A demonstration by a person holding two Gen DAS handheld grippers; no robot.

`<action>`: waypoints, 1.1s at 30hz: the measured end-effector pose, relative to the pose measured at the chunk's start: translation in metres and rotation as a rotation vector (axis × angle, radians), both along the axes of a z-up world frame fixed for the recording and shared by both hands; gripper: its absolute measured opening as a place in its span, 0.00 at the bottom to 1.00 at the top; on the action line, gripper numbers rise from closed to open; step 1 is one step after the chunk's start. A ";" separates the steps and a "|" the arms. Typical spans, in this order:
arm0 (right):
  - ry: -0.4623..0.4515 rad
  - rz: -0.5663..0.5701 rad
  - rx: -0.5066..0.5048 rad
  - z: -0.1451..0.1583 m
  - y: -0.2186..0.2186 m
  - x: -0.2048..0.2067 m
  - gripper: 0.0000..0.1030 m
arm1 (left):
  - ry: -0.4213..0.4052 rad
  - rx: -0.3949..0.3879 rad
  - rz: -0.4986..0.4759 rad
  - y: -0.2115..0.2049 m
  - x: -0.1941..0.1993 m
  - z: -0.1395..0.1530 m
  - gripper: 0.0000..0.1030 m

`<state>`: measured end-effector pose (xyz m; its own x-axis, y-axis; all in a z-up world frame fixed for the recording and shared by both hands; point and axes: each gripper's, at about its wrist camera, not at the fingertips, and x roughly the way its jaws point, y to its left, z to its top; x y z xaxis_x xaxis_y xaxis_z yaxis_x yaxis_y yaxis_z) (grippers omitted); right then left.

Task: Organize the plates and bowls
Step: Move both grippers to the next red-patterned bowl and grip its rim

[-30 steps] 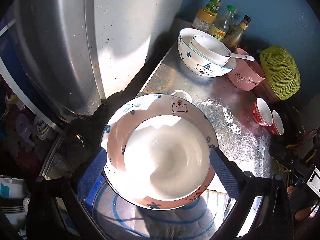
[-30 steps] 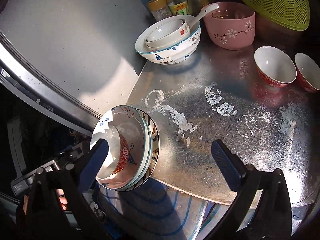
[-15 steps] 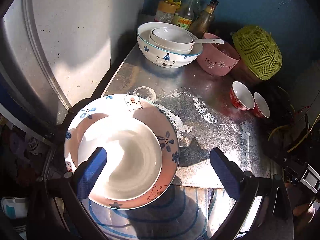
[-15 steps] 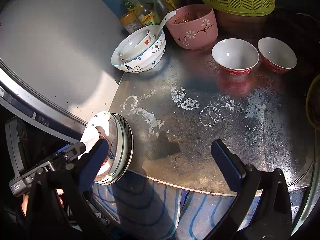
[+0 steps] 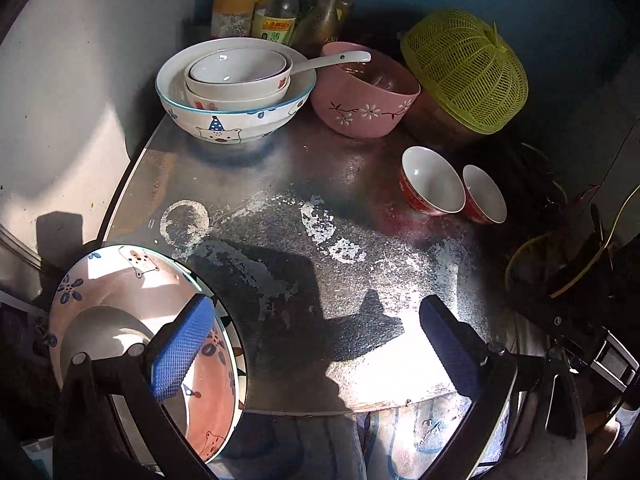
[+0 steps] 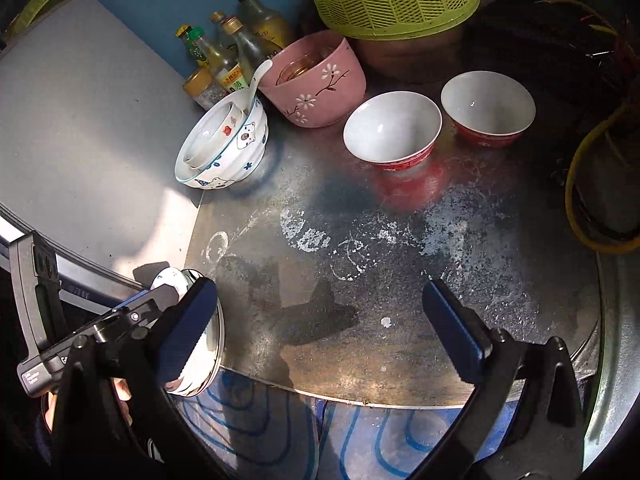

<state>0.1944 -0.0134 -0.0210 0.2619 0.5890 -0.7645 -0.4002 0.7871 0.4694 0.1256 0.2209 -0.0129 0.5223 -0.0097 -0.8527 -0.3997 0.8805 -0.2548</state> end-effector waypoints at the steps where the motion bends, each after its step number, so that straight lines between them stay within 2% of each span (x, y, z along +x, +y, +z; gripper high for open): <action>1: 0.005 -0.015 0.005 -0.001 -0.003 0.005 1.00 | 0.000 -0.001 -0.015 -0.003 0.009 -0.001 1.00; 12: 0.064 -0.175 0.039 -0.019 -0.031 0.064 1.00 | 0.011 -0.068 -0.103 -0.011 0.090 -0.022 0.99; 20: 0.132 -0.258 0.075 -0.040 -0.032 0.110 0.99 | 0.032 -0.117 -0.113 -0.011 0.135 -0.045 0.98; 22: 0.153 -0.276 0.081 -0.048 -0.026 0.122 0.93 | 0.030 -0.133 -0.109 -0.011 0.146 -0.051 0.94; 24: 0.173 -0.294 0.081 -0.055 -0.020 0.133 0.87 | 0.038 -0.150 -0.106 -0.010 0.158 -0.058 0.83; 27: 0.207 -0.315 0.076 -0.068 -0.012 0.145 0.78 | 0.031 -0.166 -0.102 -0.011 0.173 -0.066 0.79; 28: 0.221 -0.318 0.077 -0.073 -0.010 0.148 0.72 | 0.029 -0.169 -0.098 -0.011 0.177 -0.069 0.78; 29: 0.237 -0.320 0.081 -0.077 -0.008 0.151 0.66 | 0.027 -0.174 -0.092 -0.011 0.180 -0.070 0.69; 30: 0.251 -0.320 0.088 -0.081 -0.006 0.153 0.63 | 0.025 -0.181 -0.089 -0.011 0.184 -0.072 0.55; 33: 0.262 -0.331 0.086 -0.089 -0.003 0.158 0.56 | 0.020 -0.186 -0.081 -0.011 0.194 -0.076 0.48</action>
